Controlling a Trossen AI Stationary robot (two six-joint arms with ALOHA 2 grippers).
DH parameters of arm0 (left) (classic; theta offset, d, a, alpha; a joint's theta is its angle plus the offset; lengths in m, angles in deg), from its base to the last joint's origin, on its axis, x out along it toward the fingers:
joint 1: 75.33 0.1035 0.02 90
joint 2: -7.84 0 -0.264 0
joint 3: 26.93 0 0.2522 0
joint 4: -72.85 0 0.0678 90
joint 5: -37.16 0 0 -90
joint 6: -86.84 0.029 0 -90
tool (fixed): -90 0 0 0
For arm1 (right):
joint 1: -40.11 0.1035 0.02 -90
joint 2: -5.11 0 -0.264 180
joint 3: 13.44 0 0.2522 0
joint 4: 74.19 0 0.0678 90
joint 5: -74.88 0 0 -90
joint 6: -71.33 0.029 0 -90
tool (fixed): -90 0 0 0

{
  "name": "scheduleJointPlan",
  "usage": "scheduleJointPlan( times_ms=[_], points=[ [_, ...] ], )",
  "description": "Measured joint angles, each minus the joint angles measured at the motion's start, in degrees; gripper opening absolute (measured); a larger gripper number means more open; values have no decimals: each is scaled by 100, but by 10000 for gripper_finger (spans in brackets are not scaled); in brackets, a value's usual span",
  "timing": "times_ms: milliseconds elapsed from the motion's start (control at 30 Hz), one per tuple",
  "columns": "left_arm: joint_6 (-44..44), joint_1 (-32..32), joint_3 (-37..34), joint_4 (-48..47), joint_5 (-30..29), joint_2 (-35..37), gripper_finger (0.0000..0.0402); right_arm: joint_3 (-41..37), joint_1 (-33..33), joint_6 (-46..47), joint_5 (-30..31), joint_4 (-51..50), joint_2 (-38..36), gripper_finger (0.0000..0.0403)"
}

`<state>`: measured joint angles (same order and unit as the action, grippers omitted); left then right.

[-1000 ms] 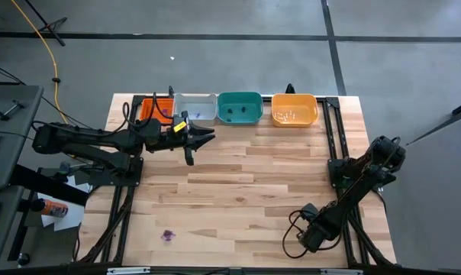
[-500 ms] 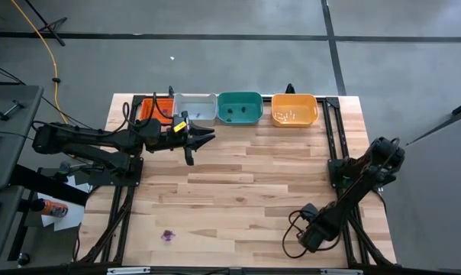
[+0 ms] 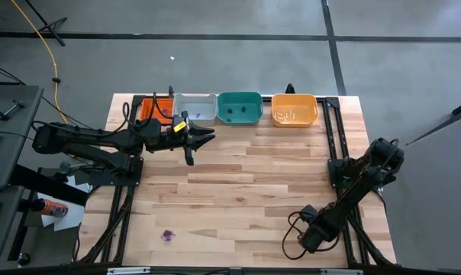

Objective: Sort Halloween decoration
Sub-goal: Put the violet witch hat into the gray bin

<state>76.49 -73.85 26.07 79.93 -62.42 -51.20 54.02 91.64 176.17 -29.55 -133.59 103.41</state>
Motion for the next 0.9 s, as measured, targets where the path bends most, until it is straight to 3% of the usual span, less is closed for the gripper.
scheduleJointPlan(
  times_ms=[167, 300, 400, 567, 700, 900],
  points=[
    [2, 0, 0, 0, 0, 0, 83, 187, 2, -331, 184, -272, -193, 5],
    [2, 0, 0, 1, 0, 0, 83, 449, 1, -676, 678, -630, -632, 3],
    [-8, 0, 0, -24, 148, 48, 83, 606, -14, -949, 1471, -782, -1110, 1],
    [60, -4, 4, -1, 480, 299, 83, 668, -399, -1646, 3333, -724, -1933, 1],
    [321, 28, 4, 2, 391, 515, 83, 666, -1213, -3172, 4175, -351, -2313, 1],
    [459, 149, 3, -42, 389, 679, 83, 665, -3038, -6200, 3807, 1758, -2195, 0]
  ],
)
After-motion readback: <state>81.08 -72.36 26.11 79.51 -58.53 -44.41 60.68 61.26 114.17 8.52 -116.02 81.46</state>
